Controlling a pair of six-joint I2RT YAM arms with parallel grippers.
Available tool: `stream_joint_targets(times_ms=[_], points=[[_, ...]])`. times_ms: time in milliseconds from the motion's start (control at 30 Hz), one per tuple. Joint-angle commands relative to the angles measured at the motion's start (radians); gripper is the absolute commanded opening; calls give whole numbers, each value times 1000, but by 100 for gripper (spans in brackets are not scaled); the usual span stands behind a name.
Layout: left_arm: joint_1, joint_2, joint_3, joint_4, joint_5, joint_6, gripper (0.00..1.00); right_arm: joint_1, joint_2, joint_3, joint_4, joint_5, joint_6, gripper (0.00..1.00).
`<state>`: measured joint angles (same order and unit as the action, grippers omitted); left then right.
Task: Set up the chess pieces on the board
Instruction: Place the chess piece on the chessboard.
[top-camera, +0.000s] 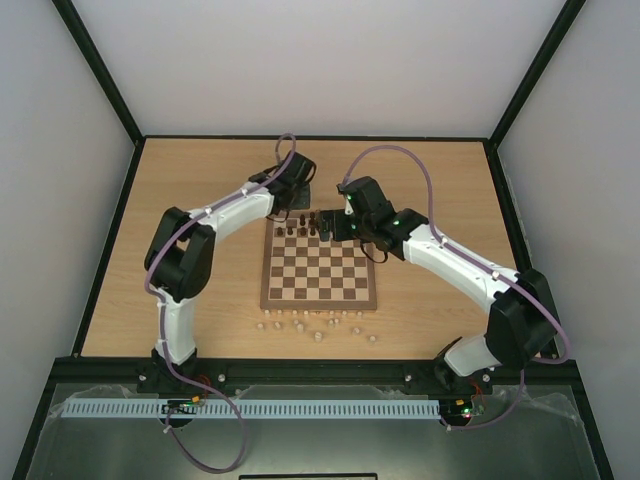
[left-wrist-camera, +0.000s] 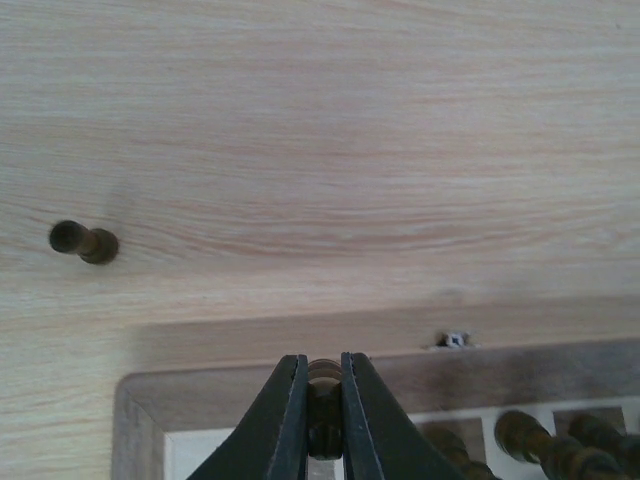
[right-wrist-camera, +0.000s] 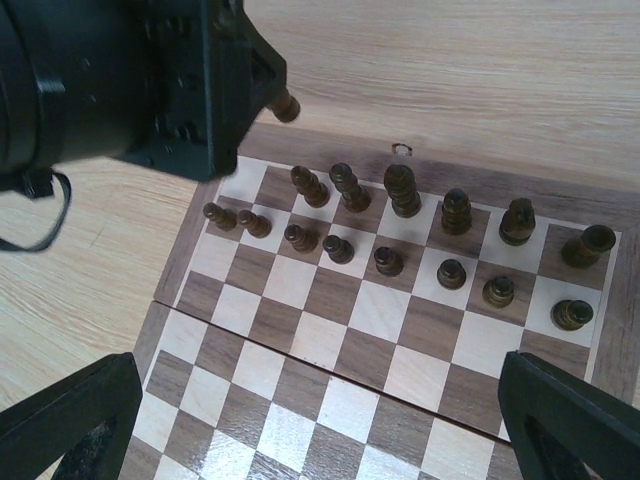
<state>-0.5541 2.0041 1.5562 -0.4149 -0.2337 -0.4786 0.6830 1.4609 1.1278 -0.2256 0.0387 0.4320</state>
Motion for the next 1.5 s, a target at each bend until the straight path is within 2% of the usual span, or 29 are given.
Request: stream_joint_targets(times_ms=[0,700,1467], points=[[-27,-26,-21,-57,-16,-3,4,8,-34,-13,-8,18,7,99],[-38,-67,-132,-53,-10,-8,6,9,-37,-19,-3,5,9,99],[-42,-27,-123,-26,12,-11,11,9,-33,-21,0,1,8,99]])
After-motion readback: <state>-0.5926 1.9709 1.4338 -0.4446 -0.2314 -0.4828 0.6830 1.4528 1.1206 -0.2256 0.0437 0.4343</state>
